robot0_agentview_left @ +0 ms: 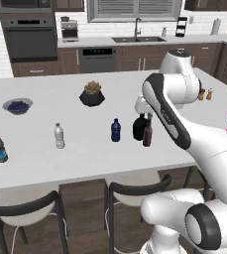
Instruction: Move the plastic bottles in the middle to the plastics group, and the glass bottles in the middle to the glass group.
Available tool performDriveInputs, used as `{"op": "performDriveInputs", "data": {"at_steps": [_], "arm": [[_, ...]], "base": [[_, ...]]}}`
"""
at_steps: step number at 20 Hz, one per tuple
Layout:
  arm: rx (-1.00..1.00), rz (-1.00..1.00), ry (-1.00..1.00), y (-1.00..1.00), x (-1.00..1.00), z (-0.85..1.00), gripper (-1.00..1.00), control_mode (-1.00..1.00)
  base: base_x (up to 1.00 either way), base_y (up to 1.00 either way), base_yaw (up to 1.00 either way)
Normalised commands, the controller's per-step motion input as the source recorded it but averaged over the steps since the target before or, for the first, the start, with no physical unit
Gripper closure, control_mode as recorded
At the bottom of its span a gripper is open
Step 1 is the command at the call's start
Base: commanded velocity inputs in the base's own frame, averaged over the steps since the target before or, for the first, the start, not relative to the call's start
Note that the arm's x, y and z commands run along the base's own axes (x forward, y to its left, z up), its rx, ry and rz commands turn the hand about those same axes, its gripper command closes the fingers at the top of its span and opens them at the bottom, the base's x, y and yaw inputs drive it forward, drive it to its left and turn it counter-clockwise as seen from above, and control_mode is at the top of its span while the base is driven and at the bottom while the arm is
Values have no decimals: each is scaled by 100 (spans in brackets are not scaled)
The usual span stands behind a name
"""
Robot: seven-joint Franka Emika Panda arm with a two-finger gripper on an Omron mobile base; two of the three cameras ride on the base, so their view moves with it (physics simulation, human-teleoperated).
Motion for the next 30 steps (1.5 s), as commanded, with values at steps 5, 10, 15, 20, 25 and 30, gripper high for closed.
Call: {"op": "performDriveInputs", "data": {"at_steps": [5, 10, 15, 20, 25, 30], "arm": [[-1, -12, -5, 0, 0, -24, -100, -100], [-1, -15, 0, -13, -1, -5, -100, -100], [0, -14, 4, -64, 11, 0, -100, -100], [0, -3, -1, -67, 31, 0, -100, -100], [0, 5, -2, -40, 73, -12, -100, -100], [-1, 4, 0, -16, 72, -15, -100, -100]], "base": [[0, 0, 0], [0, 0, 0], [0, 0, 0], [0, 0, 0], [0, 0, 0], [0, 0, 0]]}}
